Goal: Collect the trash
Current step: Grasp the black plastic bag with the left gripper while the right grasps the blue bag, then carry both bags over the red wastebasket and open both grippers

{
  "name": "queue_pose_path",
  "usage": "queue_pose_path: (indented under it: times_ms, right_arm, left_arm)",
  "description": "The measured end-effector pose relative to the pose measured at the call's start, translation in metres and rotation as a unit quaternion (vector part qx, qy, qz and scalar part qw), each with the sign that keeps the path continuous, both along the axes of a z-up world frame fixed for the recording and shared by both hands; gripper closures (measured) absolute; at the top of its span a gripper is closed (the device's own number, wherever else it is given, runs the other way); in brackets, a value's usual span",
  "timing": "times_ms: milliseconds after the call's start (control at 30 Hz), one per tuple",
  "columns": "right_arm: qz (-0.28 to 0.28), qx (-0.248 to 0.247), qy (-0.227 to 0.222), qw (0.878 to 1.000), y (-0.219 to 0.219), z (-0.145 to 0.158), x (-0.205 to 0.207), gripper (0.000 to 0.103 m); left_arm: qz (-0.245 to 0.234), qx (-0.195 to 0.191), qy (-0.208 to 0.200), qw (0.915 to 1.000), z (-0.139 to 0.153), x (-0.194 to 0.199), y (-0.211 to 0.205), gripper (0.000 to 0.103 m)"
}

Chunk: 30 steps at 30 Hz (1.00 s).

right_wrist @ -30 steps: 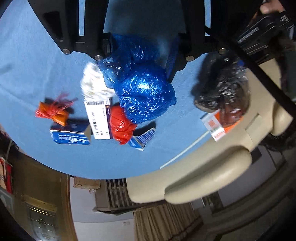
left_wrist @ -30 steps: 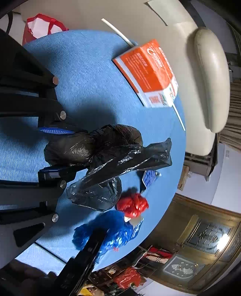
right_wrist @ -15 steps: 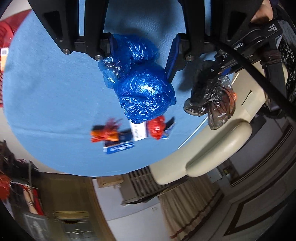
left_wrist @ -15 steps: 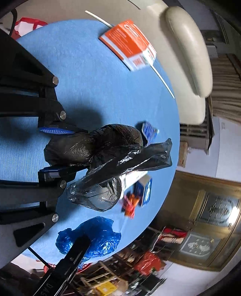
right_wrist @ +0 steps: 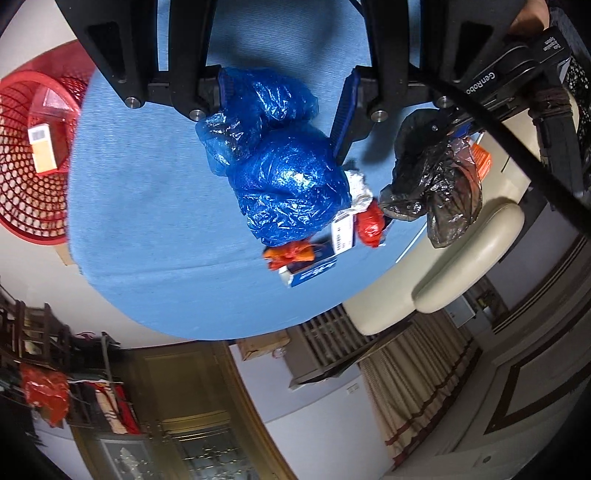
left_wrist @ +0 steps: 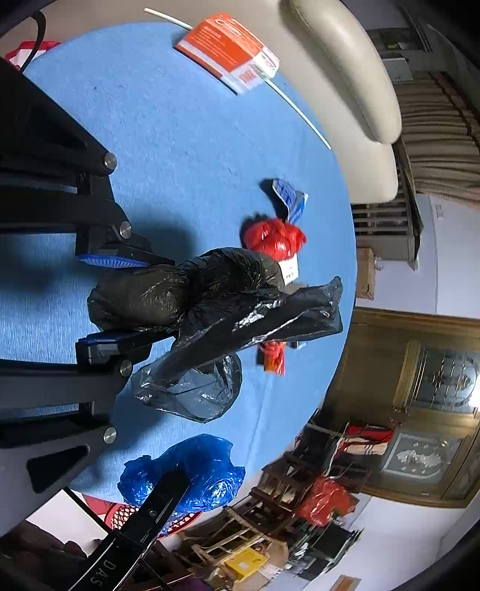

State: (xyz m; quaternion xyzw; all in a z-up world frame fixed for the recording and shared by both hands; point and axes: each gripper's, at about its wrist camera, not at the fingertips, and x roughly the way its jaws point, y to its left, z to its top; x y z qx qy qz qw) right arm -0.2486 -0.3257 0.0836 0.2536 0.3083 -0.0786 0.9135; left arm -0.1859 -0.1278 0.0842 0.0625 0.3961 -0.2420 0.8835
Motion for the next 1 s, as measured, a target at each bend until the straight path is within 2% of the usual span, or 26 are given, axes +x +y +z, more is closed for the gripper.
queue_pose_path:
  times_ms: [1000]
  right_arm:
    - [-0.125, -0.004, -0.009, 0.992, -0.081, 0.004, -0.074, 0.055]
  left_arm:
    - [-0.098, 0.027, 0.007, 0.9948, -0.009, -0.033, -0.092, 0.074]
